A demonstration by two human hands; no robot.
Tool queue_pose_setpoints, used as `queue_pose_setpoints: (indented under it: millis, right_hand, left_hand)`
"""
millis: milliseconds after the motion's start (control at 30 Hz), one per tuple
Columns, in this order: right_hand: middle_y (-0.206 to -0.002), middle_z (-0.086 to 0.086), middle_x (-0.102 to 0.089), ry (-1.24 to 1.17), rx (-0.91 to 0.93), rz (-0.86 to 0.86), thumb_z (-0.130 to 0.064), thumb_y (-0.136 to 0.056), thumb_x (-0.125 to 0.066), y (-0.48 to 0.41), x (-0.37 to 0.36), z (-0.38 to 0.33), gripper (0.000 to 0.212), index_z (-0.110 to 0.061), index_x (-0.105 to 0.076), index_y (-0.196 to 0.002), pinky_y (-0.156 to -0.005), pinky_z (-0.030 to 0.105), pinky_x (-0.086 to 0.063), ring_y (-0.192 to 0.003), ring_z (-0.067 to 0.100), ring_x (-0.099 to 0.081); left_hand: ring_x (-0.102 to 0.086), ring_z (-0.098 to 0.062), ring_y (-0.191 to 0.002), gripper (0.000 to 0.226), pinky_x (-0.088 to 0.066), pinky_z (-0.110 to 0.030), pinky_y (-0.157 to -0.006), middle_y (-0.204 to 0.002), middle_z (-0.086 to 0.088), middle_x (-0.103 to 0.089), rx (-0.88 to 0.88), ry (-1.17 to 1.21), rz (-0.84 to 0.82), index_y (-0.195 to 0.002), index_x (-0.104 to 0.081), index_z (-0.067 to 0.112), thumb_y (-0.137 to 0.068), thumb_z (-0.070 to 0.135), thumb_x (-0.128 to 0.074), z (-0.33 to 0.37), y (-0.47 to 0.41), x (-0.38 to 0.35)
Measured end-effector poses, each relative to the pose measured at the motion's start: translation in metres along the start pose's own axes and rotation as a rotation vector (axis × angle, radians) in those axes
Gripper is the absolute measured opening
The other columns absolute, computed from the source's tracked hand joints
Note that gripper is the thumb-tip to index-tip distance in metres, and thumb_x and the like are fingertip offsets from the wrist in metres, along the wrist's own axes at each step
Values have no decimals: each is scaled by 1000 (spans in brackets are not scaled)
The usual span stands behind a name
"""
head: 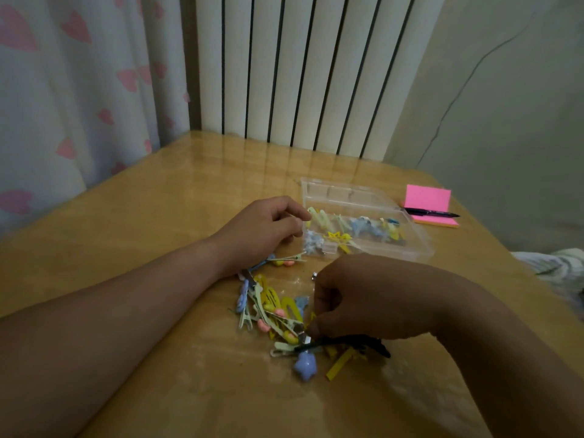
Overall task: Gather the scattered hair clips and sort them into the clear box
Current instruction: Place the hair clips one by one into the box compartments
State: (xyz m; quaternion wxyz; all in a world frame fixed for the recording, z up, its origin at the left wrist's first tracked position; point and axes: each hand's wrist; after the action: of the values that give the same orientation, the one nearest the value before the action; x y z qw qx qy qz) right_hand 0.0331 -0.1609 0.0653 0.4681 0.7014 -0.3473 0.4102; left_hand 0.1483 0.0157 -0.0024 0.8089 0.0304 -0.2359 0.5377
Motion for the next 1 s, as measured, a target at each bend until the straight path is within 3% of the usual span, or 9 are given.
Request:
queue_pose_setpoints:
  millis: [100,200,367,467,633,833,1000]
  right_hand:
    - [-81,-4,-73,-49,8,39,-50,-92,-74,-1,3,6,26,-25,-74,-88,-68,29,-53,-71,6,-64]
    - [-82,-4,-72,-280,2,126,-42,-96,-72,-1,10,21,18,-24,-73,-91,-69,29,-55,-72,6,-65]
    - [-84,-3,-76,-678,-43,665,-29,-99,-68,-10,17,59,15,-15,-71,-96,-68,32,-53,-72,10,-68]
    - [-84,-1,-76,-631,-144,886,-24,-101,-68,-23,14,74,10,-15,-69,-96,-67,34,-56,-78,15,-72]
    - [-84,-4,-75,-496,-203,874,-22,-94,-76,-50,8,77,7,-20,-71,-89,-74,38,-60,-79,16,-71]
    - [-84,-6,-76,-461,-239,786,-24,-93,-78,-67,3,73,4,-21,-77,-90,-81,41,-62,-80,10,-71]
    - [-89,-12,-74,-336,-274,831,-27,-95,-73,-68,-1,78,7,-25,-79,-94,-82,45,-62,-82,9,-69]
  left_hand:
    - [-72,-24,-97,16,-57,-48,-100,-104,-8,-77,7,1,8,-112,-77,26,-103,21,-64,0,0,0]
    - [-72,-26,-98,17,-58,-48,-99,-103,-11,-76,5,3,8,-113,-77,26,-103,20,-64,0,1,0]
    - [-69,-12,-86,17,-57,-42,-95,-100,-4,-77,5,9,3,-114,-76,26,-105,20,-63,0,2,1]
    - [-68,-13,-86,17,-57,-45,-95,-100,-4,-76,9,12,2,-112,-76,28,-105,21,-62,1,1,0]
    - [-68,-13,-86,17,-58,-49,-93,-95,-1,-75,2,15,5,-112,-75,27,-105,19,-62,1,1,-1]
    - [-68,-9,-83,17,-59,-42,-90,-90,3,-74,4,24,2,-112,-75,26,-104,18,-63,2,2,-1]
    - [-67,-10,-82,17,-59,-45,-90,-100,-10,-76,-2,27,-8,-112,-75,25,-104,17,-62,3,2,-1]
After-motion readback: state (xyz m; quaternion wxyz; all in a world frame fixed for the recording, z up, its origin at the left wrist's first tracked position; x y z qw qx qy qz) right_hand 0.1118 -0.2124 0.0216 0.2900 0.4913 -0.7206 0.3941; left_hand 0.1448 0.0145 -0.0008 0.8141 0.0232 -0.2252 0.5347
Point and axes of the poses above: each hand's wrist, its own y-axis away from the middle knuckle, its own x-axis out of the back of the hand, z = x × y
